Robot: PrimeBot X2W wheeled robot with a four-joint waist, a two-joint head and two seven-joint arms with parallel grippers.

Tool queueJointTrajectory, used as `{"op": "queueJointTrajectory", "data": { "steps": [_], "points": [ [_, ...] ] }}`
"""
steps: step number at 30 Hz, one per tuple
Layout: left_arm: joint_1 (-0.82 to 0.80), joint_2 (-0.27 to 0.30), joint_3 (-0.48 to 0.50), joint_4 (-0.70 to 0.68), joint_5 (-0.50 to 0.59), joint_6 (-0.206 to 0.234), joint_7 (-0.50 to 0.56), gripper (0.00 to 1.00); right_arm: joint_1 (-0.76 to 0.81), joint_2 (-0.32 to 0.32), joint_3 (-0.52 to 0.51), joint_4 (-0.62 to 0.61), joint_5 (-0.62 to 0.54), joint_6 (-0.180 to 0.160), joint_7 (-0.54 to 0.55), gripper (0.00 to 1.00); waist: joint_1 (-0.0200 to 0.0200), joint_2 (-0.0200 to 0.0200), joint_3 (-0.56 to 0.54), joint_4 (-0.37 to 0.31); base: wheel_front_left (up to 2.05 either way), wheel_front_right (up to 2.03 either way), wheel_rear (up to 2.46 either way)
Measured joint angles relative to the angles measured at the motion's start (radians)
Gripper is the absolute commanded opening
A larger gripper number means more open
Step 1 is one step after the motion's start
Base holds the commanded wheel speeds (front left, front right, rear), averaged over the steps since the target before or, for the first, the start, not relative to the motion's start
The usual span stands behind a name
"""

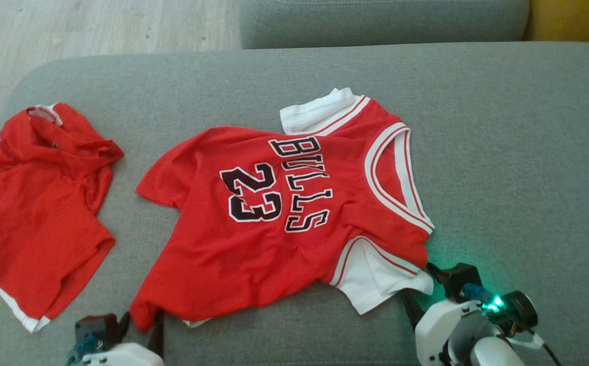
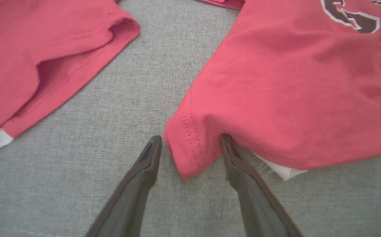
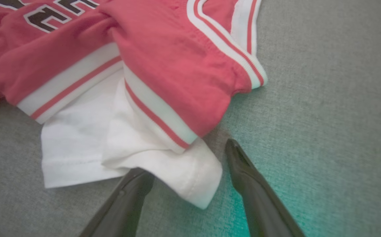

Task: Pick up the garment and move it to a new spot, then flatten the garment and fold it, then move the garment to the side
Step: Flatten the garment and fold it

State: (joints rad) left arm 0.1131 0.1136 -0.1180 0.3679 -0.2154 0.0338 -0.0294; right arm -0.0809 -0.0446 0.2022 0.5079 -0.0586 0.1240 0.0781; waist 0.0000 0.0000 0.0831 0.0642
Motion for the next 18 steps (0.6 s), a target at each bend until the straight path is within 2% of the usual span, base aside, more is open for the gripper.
{"op": "queueJointTrajectory", "data": {
  "steps": [1,3,4,5,6,7,8,14,15,16,18],
  "points": [
    [-0.003,0.001,-0.001,0.007,-0.001,0.0,0.0,0.48,-0.004,0.0,0.001,0.002,0.0,0.0,0.0,1.0,0.0,0.0,0.001,-0.001,0.0,0.0,0.0],
    [-0.007,0.001,-0.003,0.023,-0.012,-0.009,0.001,0.29,-0.013,0.0,0.007,0.007,0.0,0.0,0.0,0.92,0.0,0.0,0.001,-0.005,0.0,0.0,0.0],
    [-0.008,0.001,-0.004,0.025,-0.016,-0.009,0.001,0.29,-0.013,0.0,0.008,0.008,0.0,0.0,0.0,0.92,0.0,0.0,0.001,-0.006,0.0,0.0,0.0],
    [-0.011,0.001,-0.006,0.029,-0.016,-0.009,0.002,0.14,-0.013,0.0,0.009,0.008,0.002,0.0,0.0,0.83,0.0,0.0,0.001,-0.007,0.0,0.0,0.0],
    [-0.015,0.001,-0.008,0.031,-0.016,-0.012,0.003,0.0,-0.013,0.0,0.012,0.009,0.011,0.0,0.0,0.61,0.0,0.0,0.0,-0.008,0.0,0.0,0.0],
    [-0.017,0.001,-0.009,0.032,-0.016,-0.017,0.003,0.0,-0.013,0.0,0.015,0.011,0.023,0.0,0.0,0.1,0.0,0.0,-0.001,-0.008,0.0,0.0,0.0],
    [-0.017,0.001,-0.011,0.034,-0.016,-0.017,0.003,0.0,-0.013,0.0,0.021,0.012,0.037,0.0,0.0,0.0,0.0,0.0,-0.002,-0.007,0.0,0.0,0.0],
    [-0.016,-0.003,-0.019,0.027,-0.057,-0.035,0.02,0.0,-0.008,0.0,0.018,0.003,0.119,0.0,-0.013,0.0,0.0,0.0,-0.019,-0.004,0.0,0.0,0.0],
    [-0.014,-0.006,-0.017,0.015,-0.076,-0.043,0.03,0.0,-0.005,-0.001,0.011,-0.013,0.155,0.0,-0.013,0.0,0.0,0.0,-0.025,-0.003,0.0,0.0,0.0],
    [-0.008,-0.019,-0.006,-0.033,-0.129,-0.062,0.052,0.0,0.015,-0.001,-0.009,-0.079,0.248,0.0,-0.02,0.0,0.0,0.0,-0.037,-0.001,0.0,0.0,0.0],
    [0.013,-0.031,0.003,-0.117,-0.203,-0.084,0.088,0.0,0.05,-0.001,-0.03,-0.176,0.347,0.0,-0.019,0.0,0.0,0.0,-0.051,-0.002,0.0,0.0,0.0]
  ]
}}
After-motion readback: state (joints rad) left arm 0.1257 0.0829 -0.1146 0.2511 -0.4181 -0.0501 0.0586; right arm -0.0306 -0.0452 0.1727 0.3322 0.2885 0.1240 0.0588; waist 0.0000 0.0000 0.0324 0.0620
